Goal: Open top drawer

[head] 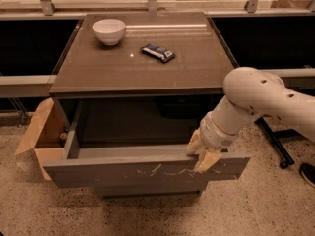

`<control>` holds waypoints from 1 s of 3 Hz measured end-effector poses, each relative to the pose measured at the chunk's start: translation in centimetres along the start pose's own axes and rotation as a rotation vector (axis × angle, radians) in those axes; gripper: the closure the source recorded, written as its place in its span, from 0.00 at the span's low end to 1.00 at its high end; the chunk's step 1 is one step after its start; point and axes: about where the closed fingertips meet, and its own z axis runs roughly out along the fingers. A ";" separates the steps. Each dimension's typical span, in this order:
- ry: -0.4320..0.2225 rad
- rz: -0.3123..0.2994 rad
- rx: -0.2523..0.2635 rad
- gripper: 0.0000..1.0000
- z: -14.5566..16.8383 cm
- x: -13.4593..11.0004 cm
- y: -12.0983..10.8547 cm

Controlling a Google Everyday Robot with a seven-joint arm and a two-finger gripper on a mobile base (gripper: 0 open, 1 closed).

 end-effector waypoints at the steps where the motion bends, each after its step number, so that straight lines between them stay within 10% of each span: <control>1: -0.032 0.005 -0.015 0.20 1.1 -0.2 0.5; 3: -0.022 0.005 0.015 0.00 0.0 0.0 0.3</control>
Offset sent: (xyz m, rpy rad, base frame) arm -0.0044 0.0044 -0.0082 0.0237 0.0185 0.0021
